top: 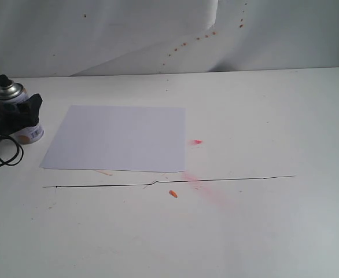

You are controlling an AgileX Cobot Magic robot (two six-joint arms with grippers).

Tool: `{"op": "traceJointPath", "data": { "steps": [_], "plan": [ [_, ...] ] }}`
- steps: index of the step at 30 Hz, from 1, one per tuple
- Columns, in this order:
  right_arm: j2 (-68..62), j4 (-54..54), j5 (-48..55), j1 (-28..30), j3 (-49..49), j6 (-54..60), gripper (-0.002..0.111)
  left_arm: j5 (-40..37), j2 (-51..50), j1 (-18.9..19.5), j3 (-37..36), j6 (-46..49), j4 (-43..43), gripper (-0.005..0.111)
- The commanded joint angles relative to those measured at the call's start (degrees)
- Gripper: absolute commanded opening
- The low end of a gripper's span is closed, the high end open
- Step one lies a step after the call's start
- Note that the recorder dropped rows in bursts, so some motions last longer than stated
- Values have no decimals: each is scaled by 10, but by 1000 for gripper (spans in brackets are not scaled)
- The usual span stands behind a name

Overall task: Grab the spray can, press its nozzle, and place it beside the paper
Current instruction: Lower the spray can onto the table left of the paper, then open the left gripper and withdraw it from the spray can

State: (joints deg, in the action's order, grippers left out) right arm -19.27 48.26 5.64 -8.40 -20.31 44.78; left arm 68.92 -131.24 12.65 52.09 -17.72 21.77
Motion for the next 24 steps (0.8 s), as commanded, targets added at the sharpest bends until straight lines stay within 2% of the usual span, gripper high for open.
{"op": "traceJointPath", "data": {
  "steps": [1, 13, 19, 24],
  "plan": [
    [3, 2, -5, 3, 2, 0, 0, 10, 6, 0, 9, -33, -3, 89],
    [3, 2, -5, 3, 2, 0, 0, 10, 9, 0, 35, -28, -2, 89],
    [3, 2, -5, 3, 2, 0, 0, 10, 48, 0, 34, 33, 66, 89],
    [3, 2, -5, 3, 2, 0, 0, 10, 99, 0, 34, 28, 90, 89]
  ]
}}
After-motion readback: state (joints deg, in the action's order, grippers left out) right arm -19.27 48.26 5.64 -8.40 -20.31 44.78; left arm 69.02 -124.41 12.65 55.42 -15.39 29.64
